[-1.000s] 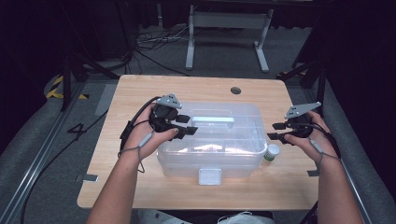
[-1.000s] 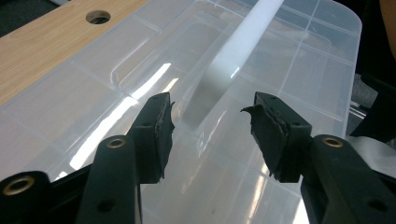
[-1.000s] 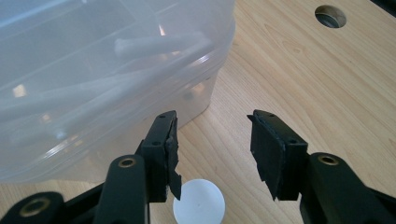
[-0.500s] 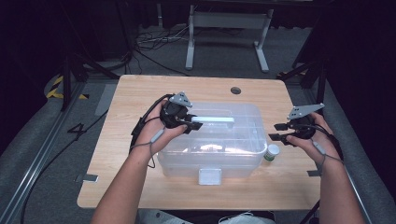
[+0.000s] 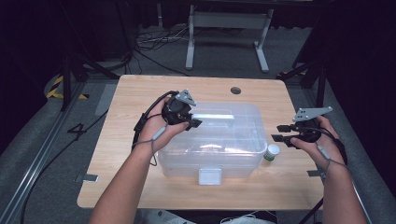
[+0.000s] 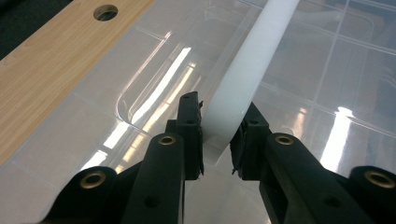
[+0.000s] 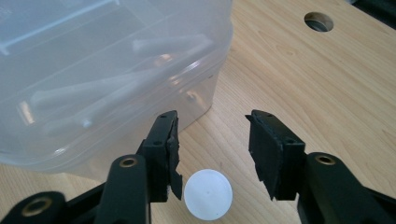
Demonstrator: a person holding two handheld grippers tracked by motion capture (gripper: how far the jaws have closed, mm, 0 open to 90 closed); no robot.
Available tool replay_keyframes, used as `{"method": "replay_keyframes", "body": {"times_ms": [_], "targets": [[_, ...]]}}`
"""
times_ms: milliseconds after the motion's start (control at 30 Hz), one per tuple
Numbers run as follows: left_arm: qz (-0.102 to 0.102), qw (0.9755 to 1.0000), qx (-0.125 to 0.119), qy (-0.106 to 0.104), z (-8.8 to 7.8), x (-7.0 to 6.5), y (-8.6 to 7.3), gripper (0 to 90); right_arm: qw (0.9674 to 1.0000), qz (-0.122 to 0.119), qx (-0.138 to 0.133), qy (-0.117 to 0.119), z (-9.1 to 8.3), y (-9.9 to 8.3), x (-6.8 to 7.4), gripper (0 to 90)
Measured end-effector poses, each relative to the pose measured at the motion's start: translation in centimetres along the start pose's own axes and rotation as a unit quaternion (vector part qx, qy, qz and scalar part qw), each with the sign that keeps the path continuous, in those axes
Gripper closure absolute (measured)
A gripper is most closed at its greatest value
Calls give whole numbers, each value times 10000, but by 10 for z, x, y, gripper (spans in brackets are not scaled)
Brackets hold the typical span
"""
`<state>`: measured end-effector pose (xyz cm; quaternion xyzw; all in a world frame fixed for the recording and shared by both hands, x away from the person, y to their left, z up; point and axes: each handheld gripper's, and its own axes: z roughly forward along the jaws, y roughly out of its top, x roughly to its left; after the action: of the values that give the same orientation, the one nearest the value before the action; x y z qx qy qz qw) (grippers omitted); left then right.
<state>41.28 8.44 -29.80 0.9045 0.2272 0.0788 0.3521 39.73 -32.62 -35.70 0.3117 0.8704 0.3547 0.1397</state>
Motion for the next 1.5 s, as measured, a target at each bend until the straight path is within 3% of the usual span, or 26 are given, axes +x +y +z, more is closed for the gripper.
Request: {"method": "replay_keyframes", "body": {"times_ms": [167, 567, 733, 933, 1133, 1267, 1500], "targets": [[-87, 10000, 40, -19, -3, 5, 6, 758, 9997, 92, -224, -30, -8, -4, 2, 572], [-258, 9994, 216, -115, -7, 16, 21, 753, 9990, 196, -390, 108, -16, -11, 6, 605], [-265, 9995, 148, -90, -10, 23, 27, 753, 9986, 202, -439, 193, -18, -13, 9, 686], [-391, 9989, 212, -138, -11, 31, 35, 748, 9976, 150, -511, 436, -22, -16, 13, 836], [-462, 9984, 241, -209, -12, 37, 40, 745, 9962, 49, -548, 678, -21, -16, 19, 863], [-491, 9981, 277, -231, -13, 40, 43, 742, 9936, -109, -583, 963, -18, -16, 24, 863], [-523, 9980, 275, -236, -13, 44, 46, 737, 9903, -308, -639, 1195, -15, -13, 32, 894]]}}
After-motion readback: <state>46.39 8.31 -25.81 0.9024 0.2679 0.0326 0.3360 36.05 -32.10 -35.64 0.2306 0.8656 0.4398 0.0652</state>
